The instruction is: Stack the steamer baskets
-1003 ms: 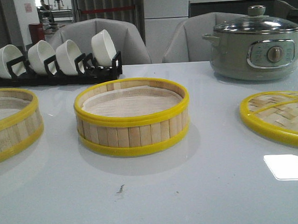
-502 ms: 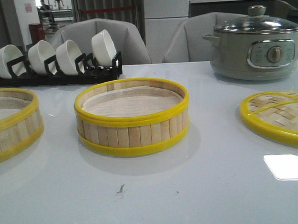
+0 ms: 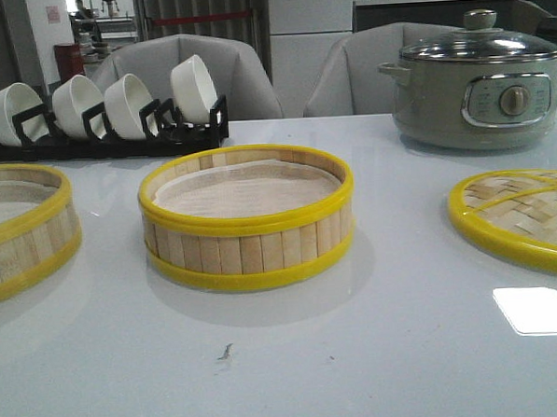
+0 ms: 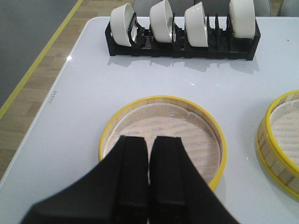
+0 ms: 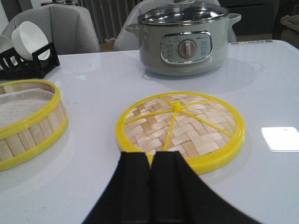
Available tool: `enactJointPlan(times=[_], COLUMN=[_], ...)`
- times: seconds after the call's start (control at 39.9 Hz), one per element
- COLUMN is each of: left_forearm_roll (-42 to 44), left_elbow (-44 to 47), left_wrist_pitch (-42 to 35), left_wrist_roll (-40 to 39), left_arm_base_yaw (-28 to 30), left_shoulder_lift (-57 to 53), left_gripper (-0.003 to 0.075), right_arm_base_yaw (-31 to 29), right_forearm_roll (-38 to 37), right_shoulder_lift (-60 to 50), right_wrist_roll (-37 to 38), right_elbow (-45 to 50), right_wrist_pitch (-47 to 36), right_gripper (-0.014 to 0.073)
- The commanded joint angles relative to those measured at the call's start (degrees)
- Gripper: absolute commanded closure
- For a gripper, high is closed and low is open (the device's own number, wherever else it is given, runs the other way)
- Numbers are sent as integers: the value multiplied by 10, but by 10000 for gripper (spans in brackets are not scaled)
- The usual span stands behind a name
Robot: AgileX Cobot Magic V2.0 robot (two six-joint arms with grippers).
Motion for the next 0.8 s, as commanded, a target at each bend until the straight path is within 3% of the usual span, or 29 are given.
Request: enactJointPlan(times=[0.0, 0.78], left_forearm_roll=[15, 28], left_elbow=[-22, -22], left_wrist_pitch=[-47, -60], left_wrist_roll=[1, 1], left_arm_base_yaw=[-4, -4], left_shoulder_lift=[0, 0], left_gripper=[629, 629], right_arm_base_yaw=[1, 1], right_forearm_roll=[-4, -4], right_shoulder_lift=[-12, -12], right_wrist_roll=[-7, -7], right_elbow=[-9, -9], right_wrist_pitch=[-51, -52], right_gripper=[538, 538])
